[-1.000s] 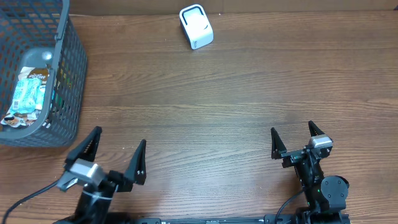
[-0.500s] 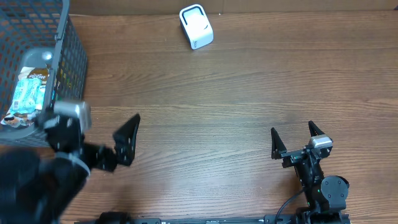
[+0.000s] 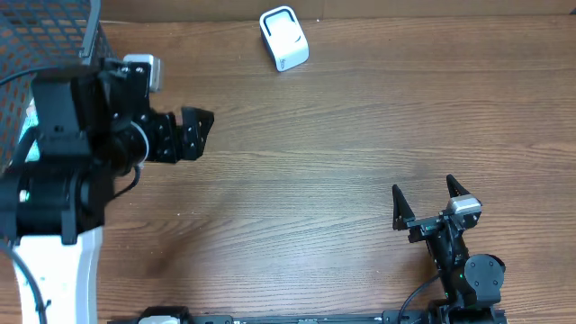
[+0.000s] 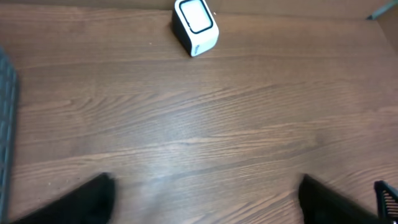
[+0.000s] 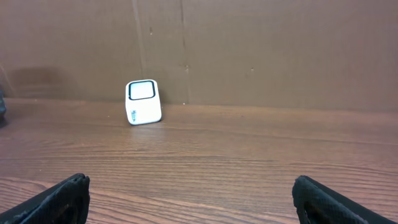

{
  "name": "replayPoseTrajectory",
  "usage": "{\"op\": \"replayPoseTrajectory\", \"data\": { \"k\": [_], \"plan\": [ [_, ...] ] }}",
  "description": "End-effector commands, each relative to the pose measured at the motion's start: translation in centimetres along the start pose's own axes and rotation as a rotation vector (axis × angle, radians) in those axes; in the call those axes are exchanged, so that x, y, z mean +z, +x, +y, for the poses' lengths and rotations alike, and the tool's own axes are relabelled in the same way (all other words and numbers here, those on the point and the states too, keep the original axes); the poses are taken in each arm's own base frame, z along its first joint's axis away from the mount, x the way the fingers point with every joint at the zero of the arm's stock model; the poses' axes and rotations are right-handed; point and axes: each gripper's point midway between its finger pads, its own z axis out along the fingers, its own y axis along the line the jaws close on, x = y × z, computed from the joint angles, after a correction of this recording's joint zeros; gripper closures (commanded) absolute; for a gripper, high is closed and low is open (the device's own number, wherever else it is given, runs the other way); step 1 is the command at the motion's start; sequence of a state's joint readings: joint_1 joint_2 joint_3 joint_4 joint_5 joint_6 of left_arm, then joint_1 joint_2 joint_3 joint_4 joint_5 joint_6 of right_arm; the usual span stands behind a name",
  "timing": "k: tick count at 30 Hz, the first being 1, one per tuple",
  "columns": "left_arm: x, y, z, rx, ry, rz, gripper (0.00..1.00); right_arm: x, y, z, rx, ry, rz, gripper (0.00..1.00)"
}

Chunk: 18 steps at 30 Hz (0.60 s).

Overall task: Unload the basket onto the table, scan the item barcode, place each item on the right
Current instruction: 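Raise the left gripper and reach down into the gray basket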

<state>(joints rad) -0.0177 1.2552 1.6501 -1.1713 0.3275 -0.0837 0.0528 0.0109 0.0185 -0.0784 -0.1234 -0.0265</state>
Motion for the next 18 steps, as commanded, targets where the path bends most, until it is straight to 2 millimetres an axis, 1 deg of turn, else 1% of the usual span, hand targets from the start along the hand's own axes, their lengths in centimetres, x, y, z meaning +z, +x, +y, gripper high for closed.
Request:
{"op": "replayPoseTrajectory", "data": {
  "k": [1,2,3,4,5,7,8,9,10,11,13,14,16,18],
  "plan": [
    [0.4,-1.7,0.2,0.004,0.0,-0.042,0.45,0.0,0.2,-0.2,-0.004,0.012,-0.002,0.0],
    [0.6,-2.2,0.8,0.006,-0.034,-0.055,0.58,0.0,0.2,-0.2,-0.005,0.012,-0.002,0.0],
    [0.8,-2.6,1.5,0.008,-0.072,-0.068,0.79,0.0,0.2,-0.2,-0.004,0.012,-0.002,0.0],
    [0.9,-3.0,2.1,0.009,-0.103,-0.079,0.96,0.0,0.2,-0.2,-0.004,0.012,-0.002,0.0],
    [1.0,-3.3,2.5,0.01,-0.122,-0.089,0.96,0.0,0.2,-0.2,-0.005,0.012,-0.002,0.0],
    [1.1,-3.8,2.6,0.016,-0.125,-0.108,0.95,0.0,0.2,-0.2,-0.005,0.012,-0.002,0.0],
    [1.1,-4.3,2.5,0.021,-0.123,-0.124,0.9,0.0,0.2,-0.2,-0.004,0.012,-0.002,0.0],
    [1.1,-4.7,2.5,0.026,-0.122,-0.143,0.77,0.0,0.2,-0.2,-0.004,0.012,-0.002,0.0],
    [1.0,-5.3,2.4,0.032,-0.119,-0.166,0.7,0.0,0.2,-0.2,-0.004,0.012,-0.002,0.0],
    [0.9,-5.9,2.3,0.04,-0.118,-0.191,0.69,0.0,0.2,-0.2,-0.004,0.012,-0.002,0.0],
    [0.6,-7.2,2.2,0.064,-0.12,-0.245,0.94,0.0,0.2,-0.2,-0.004,0.012,-0.002,0.0],
    [0.4,-8.0,2.4,0.07,-0.134,-0.278,0.96,0.0,0.2,-0.2,-0.004,0.012,-0.002,0.0],
    [-0.2,-9.5,2.9,0.067,-0.174,-0.341,0.91,0.0,0.2,-0.2,-0.004,0.012,-0.002,0.0],
    [-1.1,-11.1,3.8,0.057,-0.236,-0.416,0.9,0.0,0.2,-0.2,-0.004,0.012,-0.002,0.0]
  ]
}}
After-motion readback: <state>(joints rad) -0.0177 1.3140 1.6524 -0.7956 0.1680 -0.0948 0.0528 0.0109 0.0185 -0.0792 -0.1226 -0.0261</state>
